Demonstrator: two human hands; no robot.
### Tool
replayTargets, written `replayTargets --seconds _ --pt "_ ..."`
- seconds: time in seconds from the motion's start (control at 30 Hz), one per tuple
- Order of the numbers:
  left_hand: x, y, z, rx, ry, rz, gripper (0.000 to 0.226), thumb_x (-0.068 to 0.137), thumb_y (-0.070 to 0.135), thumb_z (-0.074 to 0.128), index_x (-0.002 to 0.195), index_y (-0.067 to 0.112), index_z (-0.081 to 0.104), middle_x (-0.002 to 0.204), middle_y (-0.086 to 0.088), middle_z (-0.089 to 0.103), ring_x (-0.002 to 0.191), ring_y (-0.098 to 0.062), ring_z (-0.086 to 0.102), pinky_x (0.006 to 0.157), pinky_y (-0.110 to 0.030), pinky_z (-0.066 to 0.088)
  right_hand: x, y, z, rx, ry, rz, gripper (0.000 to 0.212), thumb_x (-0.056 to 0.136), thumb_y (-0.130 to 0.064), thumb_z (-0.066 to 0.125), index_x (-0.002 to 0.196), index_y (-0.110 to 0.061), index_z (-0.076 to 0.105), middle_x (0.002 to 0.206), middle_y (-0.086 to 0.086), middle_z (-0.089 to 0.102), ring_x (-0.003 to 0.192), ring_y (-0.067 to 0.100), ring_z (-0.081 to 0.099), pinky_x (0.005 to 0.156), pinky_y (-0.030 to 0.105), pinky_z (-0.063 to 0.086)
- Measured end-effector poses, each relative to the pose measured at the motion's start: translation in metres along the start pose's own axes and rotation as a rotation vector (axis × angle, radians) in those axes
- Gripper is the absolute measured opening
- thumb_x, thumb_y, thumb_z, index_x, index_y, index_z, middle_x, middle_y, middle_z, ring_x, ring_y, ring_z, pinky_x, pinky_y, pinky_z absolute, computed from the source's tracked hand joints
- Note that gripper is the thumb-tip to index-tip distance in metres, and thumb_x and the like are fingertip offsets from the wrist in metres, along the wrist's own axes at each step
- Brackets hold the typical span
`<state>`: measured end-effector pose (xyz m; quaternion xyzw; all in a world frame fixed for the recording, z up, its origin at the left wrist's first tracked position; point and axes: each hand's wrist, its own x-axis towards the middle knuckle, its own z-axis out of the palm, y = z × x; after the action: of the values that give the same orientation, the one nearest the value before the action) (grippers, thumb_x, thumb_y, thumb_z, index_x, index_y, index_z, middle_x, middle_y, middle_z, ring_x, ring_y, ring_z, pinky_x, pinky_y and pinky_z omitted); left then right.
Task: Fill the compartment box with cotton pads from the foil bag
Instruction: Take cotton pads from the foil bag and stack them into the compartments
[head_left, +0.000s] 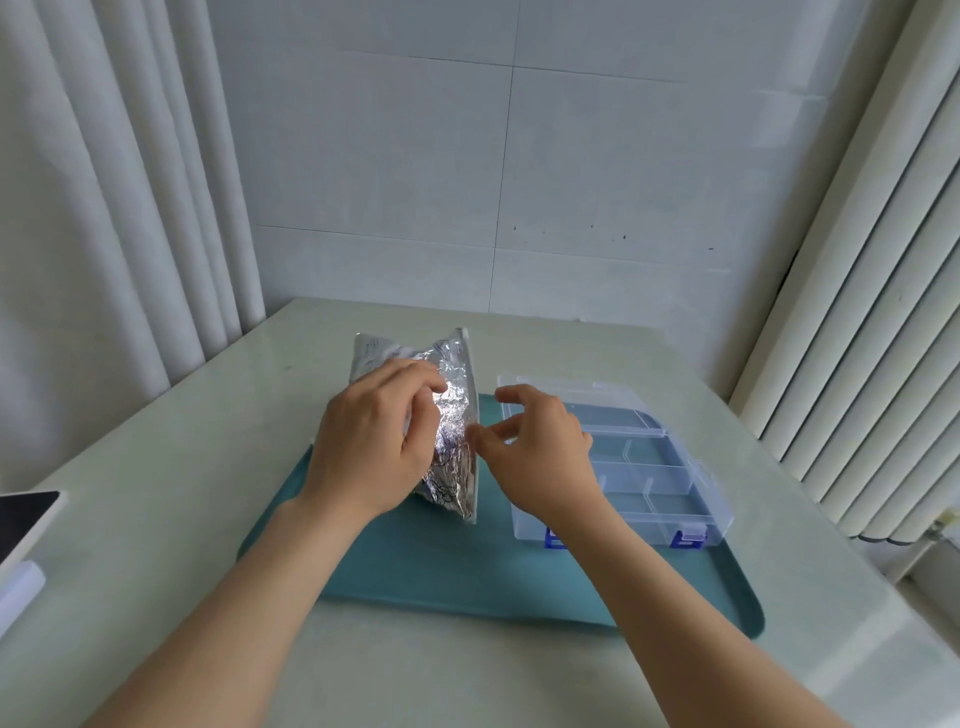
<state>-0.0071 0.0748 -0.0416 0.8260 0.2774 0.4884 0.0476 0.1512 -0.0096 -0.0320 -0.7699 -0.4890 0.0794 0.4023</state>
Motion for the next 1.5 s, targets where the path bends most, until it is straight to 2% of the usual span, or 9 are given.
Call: replayTargets --seconds 0.2,0.33,0.63,0.73,0.83,1.0,1.07,1.17,1.5 --pt "0.000 -0.003 0.006 0.019 -0.014 0.007 0.024 0.094 -0.002 0.061 0.109 0.013 0.073 0.113 0.002 0.068 0.080 -0.005 0.047 0.079 -0.018 0.040 -0.001 -0.004 0.000 -0.012 -0.044 -0.014 0.038 0.095 -0.042 0.073 0.129 -0.025 0.067 0.078 -0.016 0.072 0.105 0.015 0.063 0.090 0.037 0.026" --pt "-0.001 -0.001 0.007 0.021 -0.013 -0.059 0.026 0.095 0.003 0.062 0.116 0.017 0.069 0.116 0.003 0.055 0.082 -0.012 0.055 0.073 -0.030 0.050 -0.004 -0.009 0.001 0.052 0.020 -0.073 0.020 0.084 -0.035 0.077 0.104 -0.028 0.075 0.068 -0.015 0.073 0.078 0.007 0.066 0.085 0.034 0.044" --pt "0.008 0.007 -0.001 -0.005 0.120 -0.172 0.057 0.101 0.039 0.046 0.147 0.007 0.054 0.155 -0.011 0.052 0.149 -0.031 0.041 0.125 -0.048 0.027 -0.007 -0.009 0.007 0.236 0.111 -0.277 0.010 0.082 -0.017 0.071 0.090 -0.021 0.067 0.092 -0.009 0.067 0.088 0.004 0.066 0.075 0.034 0.059" --pt "0.012 0.005 -0.004 -0.043 0.151 -0.179 0.036 0.107 0.038 0.040 0.115 0.012 0.063 0.111 -0.004 0.069 0.118 -0.036 0.058 0.112 -0.060 0.039 -0.010 -0.008 0.014 0.206 0.103 -0.430 0.017 0.091 -0.004 0.065 0.098 -0.019 0.065 0.094 -0.010 0.066 0.087 0.006 0.062 0.073 0.019 0.050" --pt "0.017 0.005 -0.009 -0.045 0.222 -0.134 0.023 0.108 0.025 0.042 0.085 0.027 0.041 0.076 0.019 0.044 0.083 -0.024 0.046 0.091 -0.058 0.046 -0.014 -0.012 0.012 0.192 0.079 -0.492 0.011 0.092 -0.007 0.067 0.096 -0.017 0.064 0.083 -0.010 0.067 0.079 0.010 0.062 0.069 0.011 0.041" --pt "0.015 0.011 -0.012 -0.065 0.254 -0.023 0.023 0.106 0.013 0.049 0.084 0.015 0.057 0.096 0.013 0.066 0.102 -0.024 0.064 0.114 -0.062 0.036 -0.019 -0.021 0.006 0.349 0.157 -0.507 0.009 0.097 -0.023 0.072 0.102 -0.020 0.065 0.072 -0.010 0.064 0.072 0.013 0.063 0.068 0.019 0.045" --pt "0.014 0.015 -0.011 -0.114 0.231 0.012 0.019 0.107 0.013 0.053 0.093 0.009 0.066 0.094 0.013 0.069 0.099 -0.001 0.066 0.125 -0.054 0.029 -0.019 -0.025 0.003 0.430 0.198 -0.511 0.010 0.100 -0.023 0.069 0.109 -0.023 0.066 0.080 -0.006 0.066 0.078 0.017 0.064 0.070 0.031 0.051" --pt "0.010 0.023 -0.007 -0.102 0.215 0.088 0.012 0.105 0.014 0.060 0.098 0.009 0.069 0.078 0.026 0.051 0.071 0.005 0.048 0.110 -0.056 0.044 -0.020 -0.032 -0.003 0.520 0.235 -0.499 0.013 0.103 -0.021 0.067 0.114 -0.028 0.069 0.092 -0.005 0.070 0.088 0.019 0.068 0.077 0.038 0.054" --pt "0.009 0.032 -0.005 -0.072 0.203 0.127 0.030 0.111 0.018 0.042 0.106 0.013 0.071 0.087 0.016 0.054 0.081 -0.014 0.057 0.092 -0.051 0.044 -0.015 -0.038 -0.012 0.712 0.234 -0.395 0.005 0.100 -0.021 0.073 0.104 -0.022 0.076 0.082 -0.003 0.074 0.078 0.016 0.069 0.069 0.042 0.053"
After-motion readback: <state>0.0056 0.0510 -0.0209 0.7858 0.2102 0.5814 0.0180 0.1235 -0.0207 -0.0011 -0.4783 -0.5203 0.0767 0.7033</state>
